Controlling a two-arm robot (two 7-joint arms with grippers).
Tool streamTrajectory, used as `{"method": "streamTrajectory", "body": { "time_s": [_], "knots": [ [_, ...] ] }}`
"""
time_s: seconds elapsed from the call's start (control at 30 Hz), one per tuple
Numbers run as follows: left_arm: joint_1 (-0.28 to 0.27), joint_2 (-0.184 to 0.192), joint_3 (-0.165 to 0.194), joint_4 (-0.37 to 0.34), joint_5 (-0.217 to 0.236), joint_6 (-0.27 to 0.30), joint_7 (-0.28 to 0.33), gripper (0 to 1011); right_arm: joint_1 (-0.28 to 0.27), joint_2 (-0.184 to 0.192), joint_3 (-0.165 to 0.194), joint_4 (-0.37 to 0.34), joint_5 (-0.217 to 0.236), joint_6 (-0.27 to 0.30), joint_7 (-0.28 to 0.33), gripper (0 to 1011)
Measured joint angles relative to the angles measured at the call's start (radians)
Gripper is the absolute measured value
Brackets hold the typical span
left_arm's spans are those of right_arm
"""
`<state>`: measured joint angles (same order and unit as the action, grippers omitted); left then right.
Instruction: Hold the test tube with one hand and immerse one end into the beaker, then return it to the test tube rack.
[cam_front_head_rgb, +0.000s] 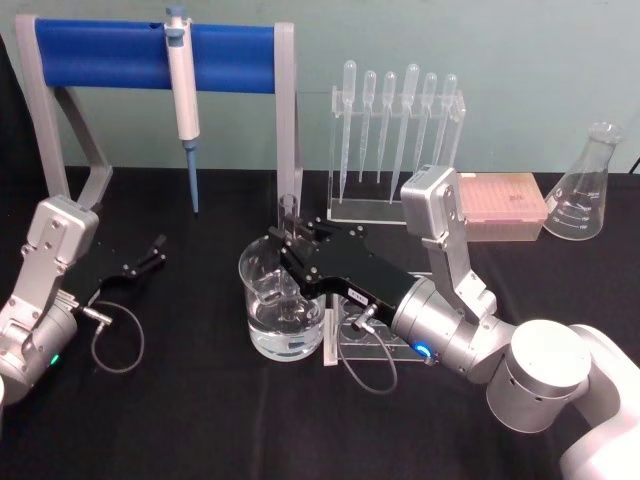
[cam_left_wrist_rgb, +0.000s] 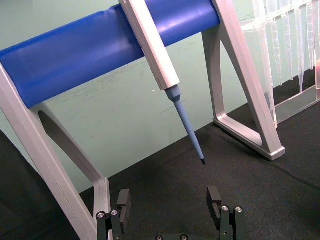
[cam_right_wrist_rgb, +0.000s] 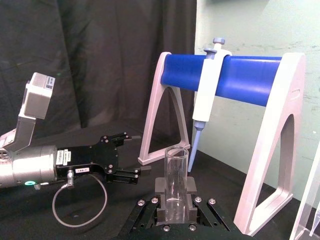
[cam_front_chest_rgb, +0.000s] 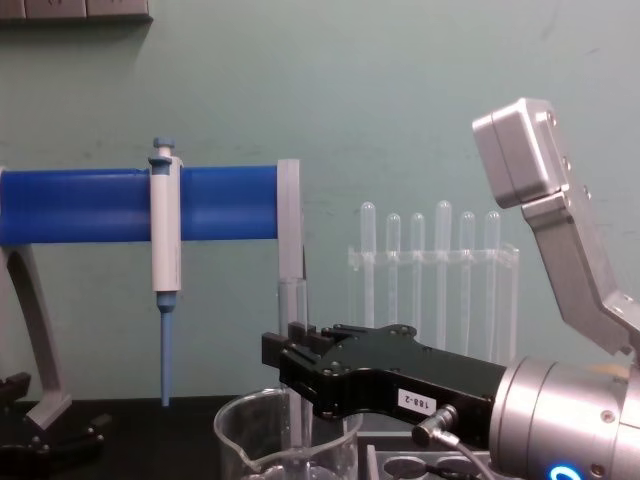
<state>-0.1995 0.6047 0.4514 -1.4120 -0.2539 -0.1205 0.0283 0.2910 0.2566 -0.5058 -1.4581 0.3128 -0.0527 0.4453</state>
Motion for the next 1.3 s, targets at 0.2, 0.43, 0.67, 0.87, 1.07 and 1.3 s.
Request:
{"method": "streamTrajectory", "body": {
  "time_s": [0.2, 0.43, 0.67, 0.87, 1.07, 1.3],
  "knots": [
    [0.0, 0.0, 0.0, 0.0, 0.0, 0.0, 0.0, 1000, 0.0, 0.0, 0.0, 0.0, 0.0, 0.0, 0.0, 225],
    [0.0, 0.0, 0.0, 0.0, 0.0, 0.0, 0.0, 1000, 0.0, 0.0, 0.0, 0.0, 0.0, 0.0, 0.0, 225],
    [0.0, 0.0, 0.0, 0.0, 0.0, 0.0, 0.0, 1000, 0.0, 0.0, 0.0, 0.0, 0.0, 0.0, 0.0, 224],
    [0.0, 0.0, 0.0, 0.0, 0.0, 0.0, 0.0, 1000, 0.0, 0.0, 0.0, 0.0, 0.0, 0.0, 0.0, 224],
    [0.0, 0.0, 0.0, 0.0, 0.0, 0.0, 0.0, 1000, 0.0, 0.0, 0.0, 0.0, 0.0, 0.0, 0.0, 224],
    [0.0, 0.0, 0.0, 0.0, 0.0, 0.0, 0.0, 1000, 0.0, 0.0, 0.0, 0.0, 0.0, 0.0, 0.0, 224]
  ]
}}
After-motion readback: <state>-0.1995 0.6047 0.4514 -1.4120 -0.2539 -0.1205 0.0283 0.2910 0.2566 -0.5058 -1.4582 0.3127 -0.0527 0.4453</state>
